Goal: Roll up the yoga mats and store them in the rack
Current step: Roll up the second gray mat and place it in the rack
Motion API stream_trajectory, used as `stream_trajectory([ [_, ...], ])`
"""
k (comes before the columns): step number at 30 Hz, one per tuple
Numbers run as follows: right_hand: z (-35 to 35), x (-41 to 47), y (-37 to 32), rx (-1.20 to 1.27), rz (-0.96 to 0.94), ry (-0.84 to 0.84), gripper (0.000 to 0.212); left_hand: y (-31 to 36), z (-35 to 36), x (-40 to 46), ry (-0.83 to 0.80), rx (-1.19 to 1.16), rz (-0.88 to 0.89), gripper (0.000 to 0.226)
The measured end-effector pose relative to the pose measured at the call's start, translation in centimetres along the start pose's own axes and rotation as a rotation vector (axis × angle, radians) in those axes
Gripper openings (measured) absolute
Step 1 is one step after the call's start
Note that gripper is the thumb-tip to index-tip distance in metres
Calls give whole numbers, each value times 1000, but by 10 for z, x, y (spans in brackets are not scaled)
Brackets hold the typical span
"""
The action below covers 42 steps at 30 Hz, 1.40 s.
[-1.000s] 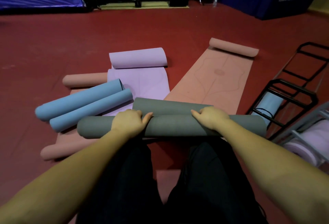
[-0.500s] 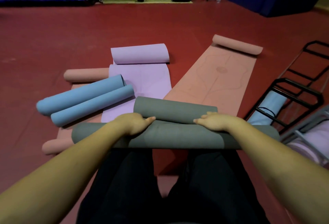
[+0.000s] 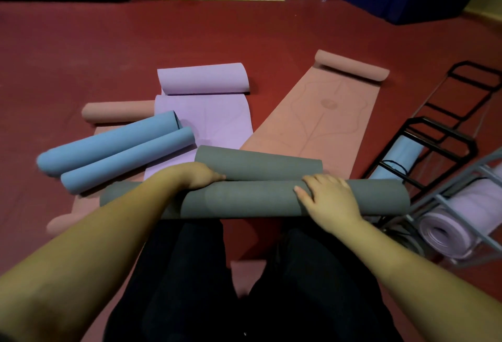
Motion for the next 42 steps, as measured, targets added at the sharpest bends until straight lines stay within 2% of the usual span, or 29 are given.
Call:
stream_trajectory([
  [4,8,2,-1,18,71,0,64,3,3,9,-7,15,-4,64],
  [6,6,11,-1,-18,86,-14,64,5,0,8,48,41,-24,63],
  [8,7,20,-1,-67,73,-62,58,6,-4,2,221,135,16,61],
  [10,8,30,0,-69,62,-115,55,9,-8,-10,501,215,107,61],
  [12,9,40,1,-20,56,-170,58,7,-6,-20,688,187,150,63],
  [15,10,51,1,33,54,-299,63,1,7,-28,771,137,195,61],
  [18,7,60,2,40,34,-418,66,-5,32,-39,817,205,376,58],
  [21,8,67,4,52,33,-500,67,-17,51,-40,748,395,416,75],
  [23,9,71,3,57,30,-517,68,-25,47,-39,676,499,426,94],
  [26,7,73,1,39,21,-519,69,-28,44,-34,596,618,401,108],
  [28,5,74,1,37,25,-529,69,-24,42,-34,570,640,357,103],
  [35,-21,73,7,128,62,-621,68,1,17,-60,436,559,386,83],
  [42,-23,64,8,176,-18,-789,61,4,13,-85,319,578,411,83],
])
Point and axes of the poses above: each hand's wrist, its own x-axis towards the middle knuckle, its own z-axis out of the palm, y = z × x, the point moved 3 cm from there along x, towards the middle knuckle, and after that the axes turned 14 degrees about -x, right-handed, at the moved point
